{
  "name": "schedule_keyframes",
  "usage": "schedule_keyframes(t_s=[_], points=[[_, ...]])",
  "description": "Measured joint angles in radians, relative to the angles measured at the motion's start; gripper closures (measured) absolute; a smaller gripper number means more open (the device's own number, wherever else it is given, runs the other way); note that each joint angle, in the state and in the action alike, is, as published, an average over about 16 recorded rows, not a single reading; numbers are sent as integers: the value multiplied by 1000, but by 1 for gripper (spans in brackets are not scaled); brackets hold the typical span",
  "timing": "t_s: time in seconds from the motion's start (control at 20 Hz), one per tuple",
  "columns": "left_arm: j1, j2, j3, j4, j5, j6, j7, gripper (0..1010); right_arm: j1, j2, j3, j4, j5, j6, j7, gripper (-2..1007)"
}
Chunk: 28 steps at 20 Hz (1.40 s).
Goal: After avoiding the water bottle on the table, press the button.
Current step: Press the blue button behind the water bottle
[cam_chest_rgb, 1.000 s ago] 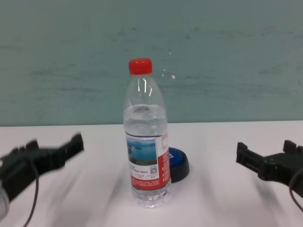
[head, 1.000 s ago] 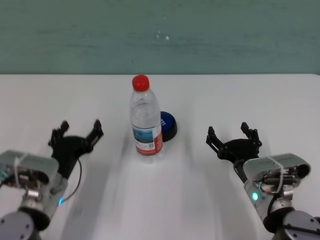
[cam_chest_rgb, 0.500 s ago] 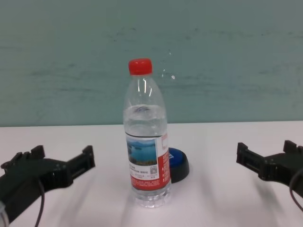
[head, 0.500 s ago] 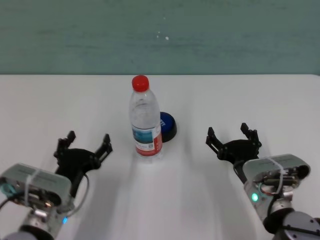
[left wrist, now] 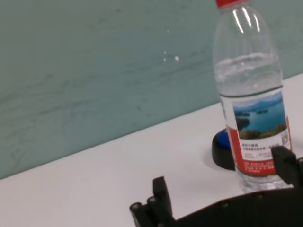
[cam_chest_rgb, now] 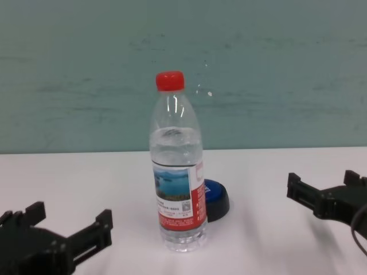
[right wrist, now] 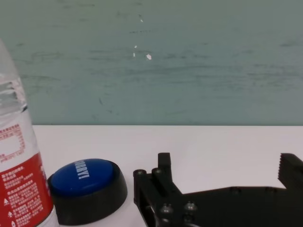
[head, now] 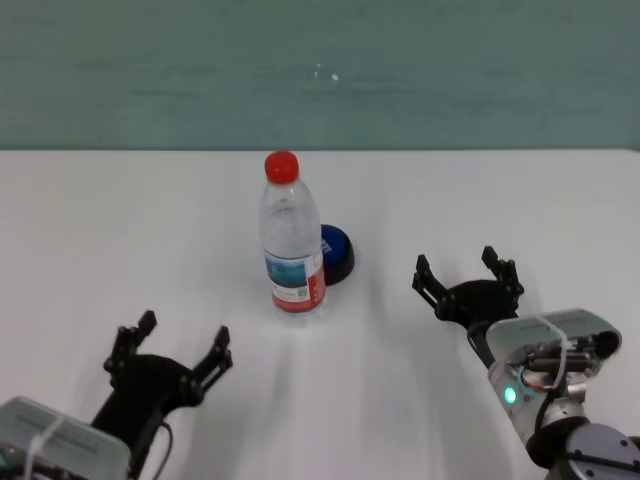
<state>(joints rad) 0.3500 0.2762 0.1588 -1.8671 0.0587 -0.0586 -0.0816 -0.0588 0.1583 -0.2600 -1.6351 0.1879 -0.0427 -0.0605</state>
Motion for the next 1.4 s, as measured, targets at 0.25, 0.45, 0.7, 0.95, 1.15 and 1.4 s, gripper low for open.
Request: schedule_keyframes(t_s=[0.25, 0.45, 0.7, 0.95, 1.15, 1.4], points=[[44, 15, -9, -19, 20, -18, -22, 10, 0, 0, 0, 0, 0, 0, 0, 1], [49, 23, -17, -11, 25, -35, -47, 10, 0, 0, 0, 0, 0, 0, 0, 1], [21, 26, -25, 24, 17, -57, -82, 10, 0, 0, 0, 0, 0, 0, 0, 1], [-30, 25, -29, 67, -9, -71, -118, 10, 0, 0, 0, 0, 0, 0, 0, 1], [-72, 27, -24, 101, -34, -76, -146, 10, 0, 0, 0, 0, 0, 0, 0, 1], [-120, 31, -6, 141, -47, -79, -166, 10, 0, 0, 0, 0, 0, 0, 0, 1]])
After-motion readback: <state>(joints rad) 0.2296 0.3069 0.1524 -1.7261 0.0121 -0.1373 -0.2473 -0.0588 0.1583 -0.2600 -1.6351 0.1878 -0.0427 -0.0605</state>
